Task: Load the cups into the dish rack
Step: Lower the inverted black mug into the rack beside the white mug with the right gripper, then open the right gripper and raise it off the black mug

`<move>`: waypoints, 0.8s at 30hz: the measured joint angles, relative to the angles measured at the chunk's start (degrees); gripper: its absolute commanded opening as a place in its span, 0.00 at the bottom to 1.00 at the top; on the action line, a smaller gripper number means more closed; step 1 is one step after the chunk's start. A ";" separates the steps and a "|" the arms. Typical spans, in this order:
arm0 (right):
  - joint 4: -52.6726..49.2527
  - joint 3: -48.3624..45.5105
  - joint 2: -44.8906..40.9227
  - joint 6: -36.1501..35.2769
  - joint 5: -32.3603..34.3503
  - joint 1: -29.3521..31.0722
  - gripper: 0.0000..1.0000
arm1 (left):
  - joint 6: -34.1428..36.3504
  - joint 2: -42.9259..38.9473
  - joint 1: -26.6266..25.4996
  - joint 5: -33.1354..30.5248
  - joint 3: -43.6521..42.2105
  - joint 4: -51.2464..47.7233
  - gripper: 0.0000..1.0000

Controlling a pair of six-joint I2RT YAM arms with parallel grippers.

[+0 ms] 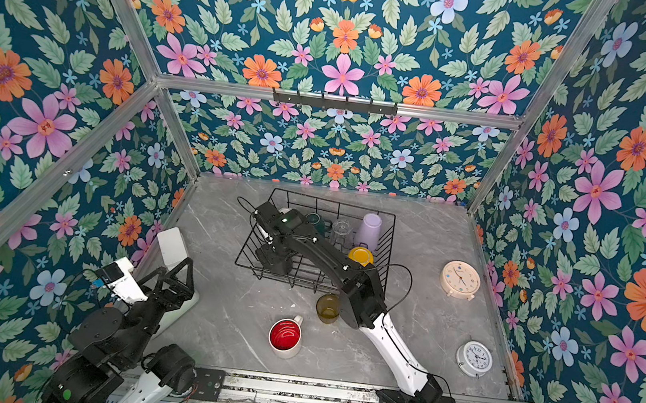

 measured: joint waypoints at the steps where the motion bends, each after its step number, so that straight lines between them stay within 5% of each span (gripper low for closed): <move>1: 0.00 -0.02 -0.22 0.02 0.02 0.00 0.93 | -0.07 -0.04 0.00 -0.02 0.07 0.00 1.00; 14: 4.74 -11.47 -14.29 1.16 1.33 0.00 0.95 | -1.53 -0.22 0.00 -0.24 0.81 -0.87 1.00; 24: 16.31 -40.19 -38.80 5.68 1.18 -0.94 0.95 | -2.99 3.65 0.00 1.79 1.44 -2.03 0.96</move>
